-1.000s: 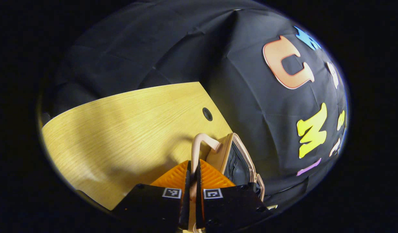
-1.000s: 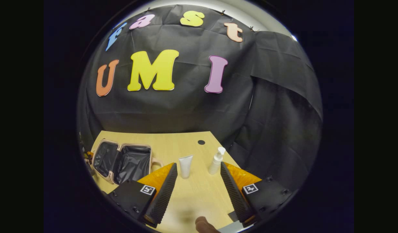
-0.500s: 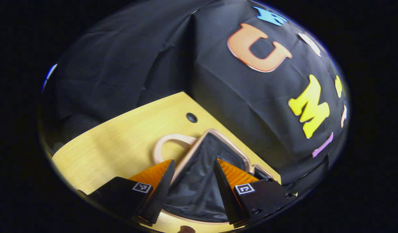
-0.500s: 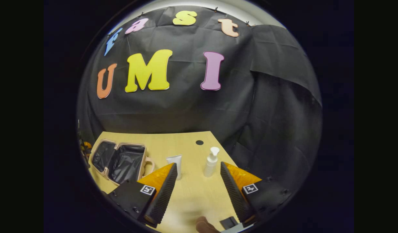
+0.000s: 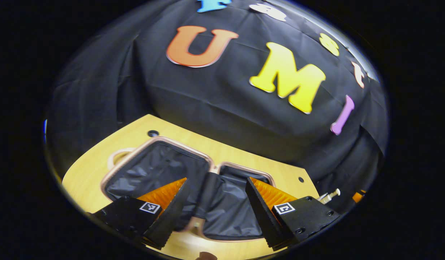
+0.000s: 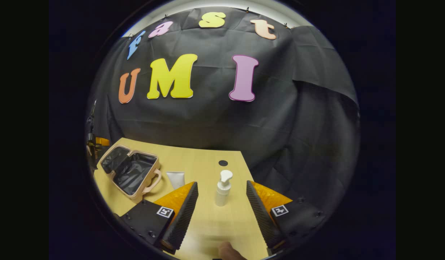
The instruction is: First open the suitcase, pack the skin care products into it, and then close the suitcase.
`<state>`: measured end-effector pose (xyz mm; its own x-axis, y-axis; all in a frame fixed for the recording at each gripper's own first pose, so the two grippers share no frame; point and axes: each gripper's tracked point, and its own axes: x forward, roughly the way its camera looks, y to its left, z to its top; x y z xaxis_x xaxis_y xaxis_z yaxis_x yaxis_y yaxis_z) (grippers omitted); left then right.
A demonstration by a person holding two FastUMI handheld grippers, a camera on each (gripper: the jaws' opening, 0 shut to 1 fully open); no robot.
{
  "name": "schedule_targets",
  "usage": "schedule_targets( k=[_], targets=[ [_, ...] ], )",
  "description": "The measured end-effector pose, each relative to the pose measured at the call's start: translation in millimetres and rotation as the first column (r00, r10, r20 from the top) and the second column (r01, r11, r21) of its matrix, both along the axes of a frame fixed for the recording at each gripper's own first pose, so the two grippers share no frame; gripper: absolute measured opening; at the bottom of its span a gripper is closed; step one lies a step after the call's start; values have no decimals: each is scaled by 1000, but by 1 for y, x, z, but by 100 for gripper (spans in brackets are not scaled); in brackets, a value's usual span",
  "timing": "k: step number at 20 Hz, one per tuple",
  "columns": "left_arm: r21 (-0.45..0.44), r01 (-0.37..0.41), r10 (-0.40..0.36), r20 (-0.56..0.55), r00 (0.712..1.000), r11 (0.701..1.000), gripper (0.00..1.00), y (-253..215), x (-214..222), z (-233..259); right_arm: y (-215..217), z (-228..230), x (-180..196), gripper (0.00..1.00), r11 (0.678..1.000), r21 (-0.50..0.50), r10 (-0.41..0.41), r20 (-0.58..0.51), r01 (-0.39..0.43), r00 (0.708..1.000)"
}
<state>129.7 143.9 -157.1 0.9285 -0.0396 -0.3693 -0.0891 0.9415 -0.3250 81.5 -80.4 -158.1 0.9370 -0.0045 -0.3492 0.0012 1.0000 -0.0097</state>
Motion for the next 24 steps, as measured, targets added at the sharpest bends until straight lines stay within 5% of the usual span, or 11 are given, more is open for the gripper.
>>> schedule_targets(
  k=[5, 9, 15, 19, 24],
  targets=[
    [152, 165, -162, -34, 986, 975, 98, -123, 8, -11, -38, -19, 8, 79, 998, 1, 62, -27, -62, 998],
    [169, 273, -265, -69, 962, 947, 98, -208, 14, -30, -68, -39, 6, 79, 997, 12, 71, -68, -71, 995],
    [138, 485, -468, -139, 873, 864, 98, -314, 21, -81, -105, -61, -4, 79, 999, 14, 46, -110, -45, 993],
    [134, 528, -498, -203, 843, 839, 99, -334, 33, -115, -125, -77, -12, 79, 1000, 7, 11, -154, -11, 988],
    [146, 500, -468, -207, 859, 854, 99, -350, 62, -142, -129, -87, -19, 79, 999, -43, 14, -181, -22, 983]
  ],
)
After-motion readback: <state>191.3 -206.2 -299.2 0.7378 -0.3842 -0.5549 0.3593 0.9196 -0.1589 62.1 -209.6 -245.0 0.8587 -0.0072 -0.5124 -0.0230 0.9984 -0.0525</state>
